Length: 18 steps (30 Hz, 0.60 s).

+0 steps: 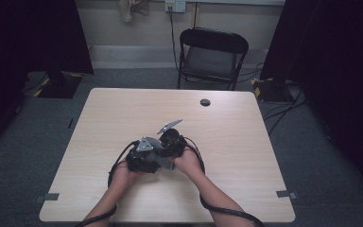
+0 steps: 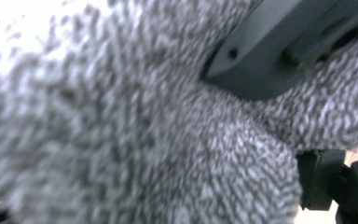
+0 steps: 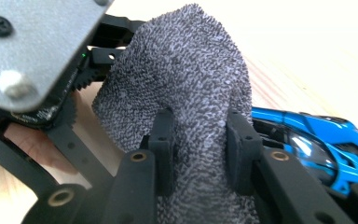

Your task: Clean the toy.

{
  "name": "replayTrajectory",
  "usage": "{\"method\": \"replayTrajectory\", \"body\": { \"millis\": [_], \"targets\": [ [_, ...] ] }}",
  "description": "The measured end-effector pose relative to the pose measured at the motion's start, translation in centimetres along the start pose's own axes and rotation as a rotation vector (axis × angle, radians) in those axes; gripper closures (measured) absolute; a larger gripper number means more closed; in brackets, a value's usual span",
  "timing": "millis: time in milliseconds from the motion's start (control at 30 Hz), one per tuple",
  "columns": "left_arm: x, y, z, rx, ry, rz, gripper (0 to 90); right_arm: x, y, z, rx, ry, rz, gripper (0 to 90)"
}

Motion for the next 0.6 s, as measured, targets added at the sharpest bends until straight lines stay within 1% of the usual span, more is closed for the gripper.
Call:
{"method": "replayTrajectory", "body": {
  "millis": [100, 133, 200, 233, 300, 367, 400, 467, 533, 600],
  "targets": [
    [0.0, 0.0, 0.0, -0.001, 0.0, -0.001, 24.1, -0.1, 0.5, -0.2, 0.006, 0.0, -0.004, 72.5],
    [0.0, 0.0, 0.0, -0.003, 0.001, -0.001, 24.1, -0.1, 0.5, -0.2, 0.01, -0.014, -0.008, 73.3],
    [0.0, 0.0, 0.0, -0.002, 0.001, -0.001, 24.1, -0.2, 0.5, -0.2, 0.019, -0.023, -0.015, 74.6],
    [0.0, 0.0, 0.0, -0.002, 0.001, -0.001, 24.1, -0.3, 0.6, -0.2, 0.026, -0.004, -0.014, 75.0],
    [0.0, 0.0, 0.0, -0.002, 0.001, -0.001, 24.1, -0.5, 0.7, -0.1, 0.042, 0.001, -0.013, 75.5],
    [0.0, 0.0, 0.0, -0.002, 0.001, -0.001, 24.1, -0.6, 0.8, 0.0, 0.051, -0.004, -0.01, 75.8],
    [0.0, 0.0, 0.0, -0.002, -0.002, 0.0, 24.1, -0.7, 0.8, 0.1, 0.059, 0.002, -0.01, 75.8],
    [0.0, 0.0, 0.0, -0.002, -0.003, 0.001, 24.1, -0.8, 0.7, 0.3, 0.053, 0.016, -0.012, 75.9],
    [0.0, 0.0, 0.0, -0.002, -0.001, -0.001, 24.2, -0.8, 0.6, 0.6, 0.07, 0.016, -0.013, 75.9],
    [0.0, 0.0, 0.0, 0.003, -0.005, 0.0, 24.1, -0.8, 0.5, 0.9, 0.082, 0.027, -0.006, 75.8]
  ]
}}
Point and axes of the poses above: each handheld gripper's, and its own axes: y roughly forward along the jaws, x roughly out of its underside, z roughly to its right, the point moved 1 cm from there along y, roughly forward along the jaws
